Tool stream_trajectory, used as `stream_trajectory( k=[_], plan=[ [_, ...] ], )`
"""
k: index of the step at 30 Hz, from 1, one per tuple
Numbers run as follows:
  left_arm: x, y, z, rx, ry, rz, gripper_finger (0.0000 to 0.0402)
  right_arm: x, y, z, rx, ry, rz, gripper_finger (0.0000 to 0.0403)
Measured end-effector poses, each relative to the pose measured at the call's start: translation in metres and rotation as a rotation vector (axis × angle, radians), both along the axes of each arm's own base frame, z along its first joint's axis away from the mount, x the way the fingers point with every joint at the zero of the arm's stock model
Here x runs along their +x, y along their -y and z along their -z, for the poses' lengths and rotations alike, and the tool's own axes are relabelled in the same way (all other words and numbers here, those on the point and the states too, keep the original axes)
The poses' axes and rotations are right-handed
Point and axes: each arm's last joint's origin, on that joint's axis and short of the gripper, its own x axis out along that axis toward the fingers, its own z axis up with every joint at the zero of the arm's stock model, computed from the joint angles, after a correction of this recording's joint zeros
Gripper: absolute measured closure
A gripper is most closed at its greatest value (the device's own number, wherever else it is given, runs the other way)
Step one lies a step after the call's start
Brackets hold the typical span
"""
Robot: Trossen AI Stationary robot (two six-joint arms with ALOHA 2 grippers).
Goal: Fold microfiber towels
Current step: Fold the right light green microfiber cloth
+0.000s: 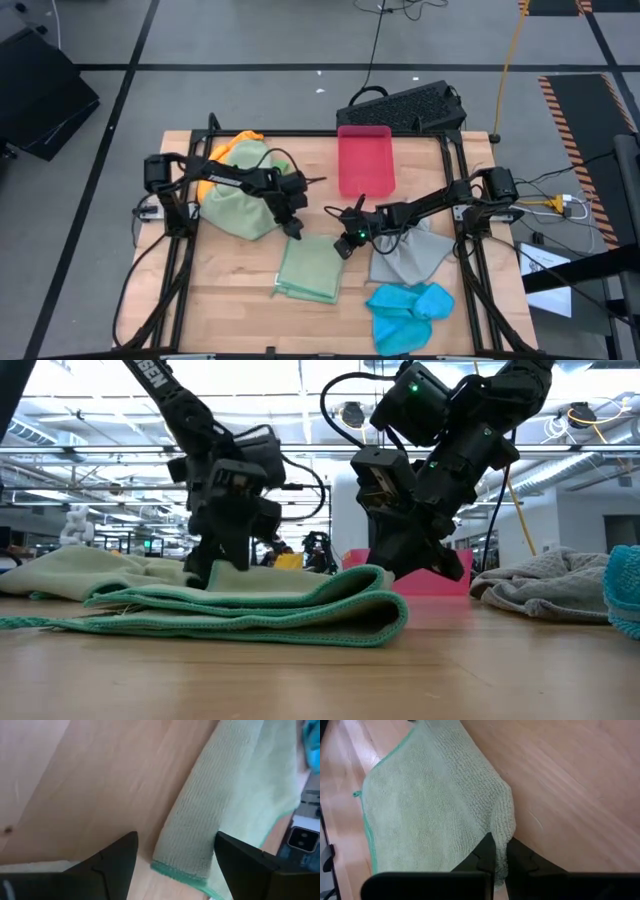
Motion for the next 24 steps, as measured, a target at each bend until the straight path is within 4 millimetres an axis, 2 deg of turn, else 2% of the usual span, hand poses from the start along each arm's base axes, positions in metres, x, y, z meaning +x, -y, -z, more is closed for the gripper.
stream_trajectory(
  k=[4,7,11,16,19,24],
  plan=[
    [0.002,0.003,0.008,-0.001,-0.021,0.019,0.0138,0.000,0.000,0.000,-0.005,0.001,-0.008,0.0390],
    [0.002,0.004,0.009,0.012,0.007,0.062,0.0161,0.000,0.000,0.000,-0.007,0.001,-0.010,0.0390],
    [0.004,0.004,0.010,0.016,0.060,0.115,0.0226,0.000,0.000,0.000,-0.008,0.001,-0.009,0.0390],
    [0.004,0.009,0.010,0.072,0.114,0.204,0.0335,0.000,0.000,0.000,-0.003,0.003,0.003,0.0390],
    [0.002,0.010,-0.001,0.087,0.147,0.218,0.0388,0.000,0.000,-0.002,-0.003,0.005,0.002,0.0390],
    [-0.004,0.016,-0.032,0.246,0.214,0.244,0.0390,-0.002,0.001,-0.015,-0.040,0.044,0.005,0.0395]
  ],
)
